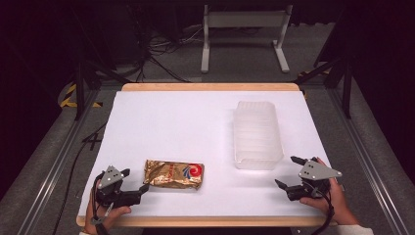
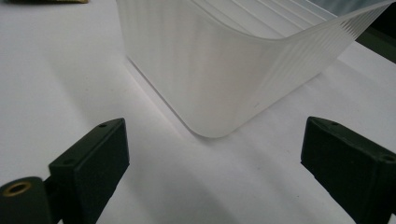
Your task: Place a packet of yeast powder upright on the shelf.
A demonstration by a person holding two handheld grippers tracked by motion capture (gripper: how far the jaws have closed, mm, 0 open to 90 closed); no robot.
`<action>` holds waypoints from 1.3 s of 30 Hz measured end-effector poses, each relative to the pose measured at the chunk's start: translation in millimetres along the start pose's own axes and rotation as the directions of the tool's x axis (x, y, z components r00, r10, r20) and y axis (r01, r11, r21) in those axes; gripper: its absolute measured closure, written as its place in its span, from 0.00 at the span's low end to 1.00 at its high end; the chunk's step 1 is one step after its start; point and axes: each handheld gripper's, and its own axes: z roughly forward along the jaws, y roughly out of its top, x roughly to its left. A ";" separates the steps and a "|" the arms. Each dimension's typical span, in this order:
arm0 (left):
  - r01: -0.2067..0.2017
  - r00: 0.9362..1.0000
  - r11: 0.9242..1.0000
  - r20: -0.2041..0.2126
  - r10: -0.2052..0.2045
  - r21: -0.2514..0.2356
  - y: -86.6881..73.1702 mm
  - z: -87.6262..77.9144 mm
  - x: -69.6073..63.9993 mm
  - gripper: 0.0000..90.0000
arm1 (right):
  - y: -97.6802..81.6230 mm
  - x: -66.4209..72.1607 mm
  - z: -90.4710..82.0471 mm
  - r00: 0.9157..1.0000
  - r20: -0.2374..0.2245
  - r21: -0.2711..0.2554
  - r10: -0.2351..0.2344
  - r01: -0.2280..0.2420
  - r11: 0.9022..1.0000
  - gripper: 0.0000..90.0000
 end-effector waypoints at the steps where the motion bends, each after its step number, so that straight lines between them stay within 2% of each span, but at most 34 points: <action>1: 0.000 1.000 1.000 0.000 0.000 0.000 0.0 0.0 0.0 0.13 | 0.0 0.0 0.0 1.000 0.000 0.000 0.000 0.000 1.000 0.09; 4: 0.022 1.000 1.000 0.003 -0.022 0.013 2.6 4.1 2.3 0.14 | -0.2 -0.4 0.6 1.000 0.002 0.002 0.001 -0.001 1.000 0.09; 6: 0.033 0.999 0.999 -0.011 -0.033 0.017 3.4 7.5 3.8 0.16 | 0.3 0.4 1.0 1.000 0.001 0.004 -0.004 0.004 1.000 0.09; 9: 0.083 0.996 0.997 0.018 -0.083 -0.004 5.9 10.0 5.0 0.19 | 1.1 2.1 1.0 1.000 -0.003 0.003 -0.012 0.012 1.000 0.09; 14: 0.118 0.991 0.993 0.055 -0.119 0.016 10.6 18.2 3.1 0.19 | 0.6 2.3 2.3 1.000 -0.006 0.009 -0.013 0.013 1.000 0.09; 18: 0.146 0.988 0.988 0.048 -0.149 0.058 13.2 29.4 1.8 0.19 | 0.7 2.4 2.1 1.000 -0.009 0.008 -0.013 0.013 1.000 0.09; 23: 0.173 0.983 0.983 0.057 -0.176 0.067 16.0 35.1 2.2 0.19 | 0.6 2.6 2.0 1.000 -0.010 0.010 -0.010 0.010 1.000 0.09; 26: 0.178 0.982 0.981 0.055 -0.182 0.079 16.1 38.4 1.9 0.20 | 0.5 2.5 2.3 1.000 -0.015 0.009 -0.012 0.012 1.000 0.09; 27: 0.186 0.979 0.979 0.062 -0.192 0.081 16.5 38.5 1.0 0.20 | 0.6 2.4 2.3 1.000 -0.016 0.008 -0.011 0.011 1.000 0.09; 28: 0.191 0.977 0.978 0.077 -0.197 0.082 16.7 38.8 0.7 0.24 | 0.6 2.4 2.2 1.000 -0.016 0.008 -0.011 0.011 1.000 0.09; 30: 0.187 0.978 0.979 0.076 -0.193 0.082 16.8 38.8 0.4 0.27 | 0.6 2.6 2.0 1.000 -0.018 0.009 -0.007 0.007 1.000 0.09; 31: 0.197 0.973 0.976 0.103 -0.205 0.090 16.7 38.1 0.6 0.33 | 0.7 2.5 2.0 1.000 -0.019 0.008 -0.007 0.007 1.000 0.09; 34: 0.235 0.962 0.967 0.120 -0.246 0.094 15.0 36.2 3.4 0.45 | 0.7 2.7 1.9 1.000 -0.020 0.009 -0.007 0.007 1.000 0.09; 36: 0.270 0.942 0.957 0.176 -0.285 0.106 12.1 36.3 5.9 0.57 | 0.7 2.3 2.3 1.000 -0.022 0.008 -0.008 0.008 1.000 0.09; 37: 0.269 0.940 0.957 0.189 -0.285 0.110 11.2 36.1 6.8 0.63 | 0.7 2.3 2.4 1.000 -0.023 0.009 -0.007 0.008 1.000 0.09; 38: 0.272 0.940 0.956 0.186 -0.288 0.106 11.4 35.2 6.2 0.65 | 0.7 2.4 2.5 1.000 -0.023 0.009 -0.008 0.008 1.000 0.09; 39: 0.278 0.936 0.955 0.193 -0.293 0.100 11.0 33.5 7.2 0.72 | 0.7 2.6 2.2 1.000 -0.024 0.009 -0.009 0.009 1.000 0.09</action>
